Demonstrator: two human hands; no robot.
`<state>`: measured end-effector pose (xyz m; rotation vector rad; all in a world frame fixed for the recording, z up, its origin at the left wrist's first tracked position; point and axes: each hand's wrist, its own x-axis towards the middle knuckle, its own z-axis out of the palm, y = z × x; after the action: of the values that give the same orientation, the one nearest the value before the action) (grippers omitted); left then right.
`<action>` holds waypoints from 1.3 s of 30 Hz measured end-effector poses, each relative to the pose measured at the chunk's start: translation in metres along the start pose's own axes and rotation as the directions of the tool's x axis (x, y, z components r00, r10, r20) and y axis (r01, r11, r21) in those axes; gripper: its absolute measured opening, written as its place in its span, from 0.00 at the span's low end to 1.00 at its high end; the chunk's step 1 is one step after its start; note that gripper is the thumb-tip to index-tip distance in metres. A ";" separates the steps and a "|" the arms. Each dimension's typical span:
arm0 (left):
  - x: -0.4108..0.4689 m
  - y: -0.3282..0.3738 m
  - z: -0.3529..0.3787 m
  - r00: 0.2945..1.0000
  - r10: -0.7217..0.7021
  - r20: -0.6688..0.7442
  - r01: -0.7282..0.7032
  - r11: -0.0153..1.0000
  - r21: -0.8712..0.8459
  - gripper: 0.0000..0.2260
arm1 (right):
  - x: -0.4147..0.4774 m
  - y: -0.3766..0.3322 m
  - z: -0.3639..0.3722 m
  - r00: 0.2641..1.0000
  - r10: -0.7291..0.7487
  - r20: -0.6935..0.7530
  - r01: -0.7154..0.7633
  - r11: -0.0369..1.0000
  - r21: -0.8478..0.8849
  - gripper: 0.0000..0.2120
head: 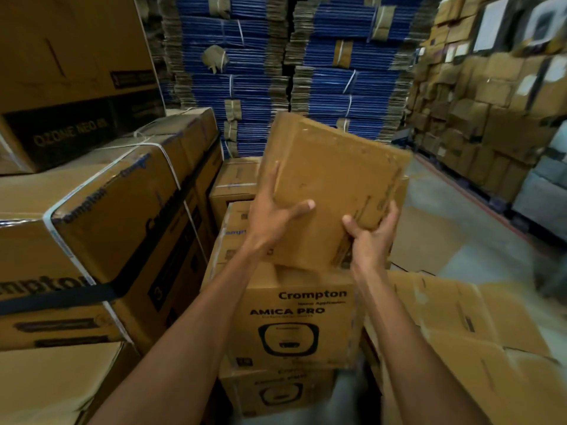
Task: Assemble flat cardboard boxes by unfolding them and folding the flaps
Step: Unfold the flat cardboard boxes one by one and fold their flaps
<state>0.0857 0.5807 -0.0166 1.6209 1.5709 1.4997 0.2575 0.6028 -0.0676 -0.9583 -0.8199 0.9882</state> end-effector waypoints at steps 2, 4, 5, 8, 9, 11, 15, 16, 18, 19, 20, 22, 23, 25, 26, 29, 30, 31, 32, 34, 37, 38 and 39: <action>-0.018 -0.018 0.006 0.993 -0.097 -0.070 0.071 0.946 -0.316 0.39 | 0.013 -0.037 0.007 0.979 -0.160 0.124 0.188 0.947 -0.262 0.42; -0.036 -0.034 0.018 0.975 -0.197 -0.107 0.115 0.848 -0.517 0.37 | 0.018 -0.069 0.017 0.925 -0.240 0.294 0.356 0.816 -0.455 0.41; -0.045 -0.040 0.026 0.961 -0.248 -0.118 0.134 0.797 -0.588 0.37 | 0.018 -0.079 0.023 0.891 -0.261 0.372 0.431 0.745 -0.509 0.42; -0.070 -0.054 0.048 0.923 -0.375 -0.088 0.186 0.634 -0.750 0.40 | 0.007 -0.090 0.041 0.777 -0.285 0.562 0.619 0.510 -0.597 0.44; -0.076 -0.059 0.055 0.912 -0.408 -0.050 0.216 0.580 -0.786 0.40 | 0.001 -0.090 0.046 0.738 -0.275 0.616 0.670 0.407 -0.621 0.44; -0.090 -0.067 0.064 0.879 -0.475 0.044 0.290 0.459 -0.840 0.38 | -0.008 -0.084 0.055 0.655 -0.240 0.717 0.756 0.194 -0.625 0.42; -0.111 -0.090 0.077 0.694 -0.675 0.251 0.511 0.217 -0.832 0.30 | -0.026 -0.047 0.061 0.540 -0.109 0.834 0.837 -0.031 -0.546 0.42; -0.116 -0.097 0.080 0.637 -0.706 0.310 0.566 0.155 -0.810 0.26 | -0.030 -0.035 0.060 0.523 -0.082 0.848 0.847 -0.061 -0.528 0.42; -0.121 -0.105 0.082 0.546 -0.743 0.387 0.659 0.095 -0.746 0.16 | -0.035 -0.011 0.051 0.511 -0.048 0.858 0.855 -0.072 -0.513 0.42; -0.121 -0.106 0.080 0.509 -0.768 0.390 0.696 0.100 -0.711 0.12 | -0.036 0.001 0.044 0.520 -0.038 0.854 0.851 -0.060 -0.521 0.43; -0.121 -0.105 0.075 0.489 -0.787 0.375 0.735 0.142 -0.663 0.10 | -0.037 0.010 0.036 0.527 -0.032 0.849 0.848 -0.048 -0.528 0.44; -0.118 -0.089 0.057 0.539 -0.783 0.309 0.765 0.302 -0.569 0.10 | -0.037 0.020 0.025 0.515 -0.032 0.857 0.856 -0.028 -0.516 0.44; -0.115 -0.078 0.046 0.623 -0.740 0.253 0.731 0.436 -0.526 0.09 | -0.038 0.021 0.023 0.511 -0.039 0.859 0.859 -0.007 -0.511 0.41; -0.107 -0.055 0.023 0.813 -0.575 0.093 0.562 0.731 -0.388 0.08 | -0.038 0.016 0.024 0.524 -0.058 0.850 0.851 0.077 -0.519 0.30; -0.100 -0.045 0.011 0.886 -0.464 -0.007 0.446 0.855 -0.266 0.07 | -0.036 0.012 0.026 0.535 -0.076 0.841 0.843 0.119 -0.525 0.26; -0.072 -0.020 -0.017 0.972 -0.039 -0.230 0.066 0.991 0.114 0.05 | -0.029 0.004 0.029 0.601 -0.104 0.792 0.790 0.229 -0.569 0.18; -0.059 -0.013 -0.024 0.971 0.079 -0.224 -0.031 0.977 0.211 0.05 | -0.026 0.003 0.031 0.624 -0.108 0.774 0.771 0.248 -0.586 0.18; -0.045 -0.009 -0.028 0.973 0.145 -0.179 -0.088 0.952 0.295 0.05 | -0.024 0.003 0.032 0.642 -0.116 0.758 0.759 0.234 -0.608 0.17; -0.029 -0.010 -0.029 0.982 0.163 -0.100 -0.114 0.920 0.374 0.06 | -0.022 0.003 0.034 0.657 -0.124 0.744 0.751 0.188 -0.632 0.17; 0.006 -0.021 -0.027 0.990 0.103 0.100 -0.141 0.828 0.542 0.11 | -0.019 0.003 0.040 0.688 -0.122 0.715 0.726 0.112 -0.679 0.18; 0.038 -0.040 -0.017 0.954 -0.036 0.298 -0.179 0.729 0.660 0.15 | -0.013 -0.001 0.048 0.745 -0.059 0.664 0.666 0.121 -0.736 0.19; 0.042 -0.044 -0.013 0.943 -0.050 0.328 -0.196 0.714 0.672 0.15 | -0.010 -0.004 0.051 0.764 -0.026 0.644 0.641 0.137 -0.755 0.19; 0.044 -0.047 -0.010 0.937 -0.045 0.346 -0.218 0.697 0.683 0.14 | -0.008 -0.006 0.054 0.780 0.001 0.626 0.619 0.153 -0.771 0.18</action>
<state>0.0470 0.6289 -0.0365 2.2412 2.0144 0.5559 0.2083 0.6088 -0.0432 -1.4905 -2.2014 0.1368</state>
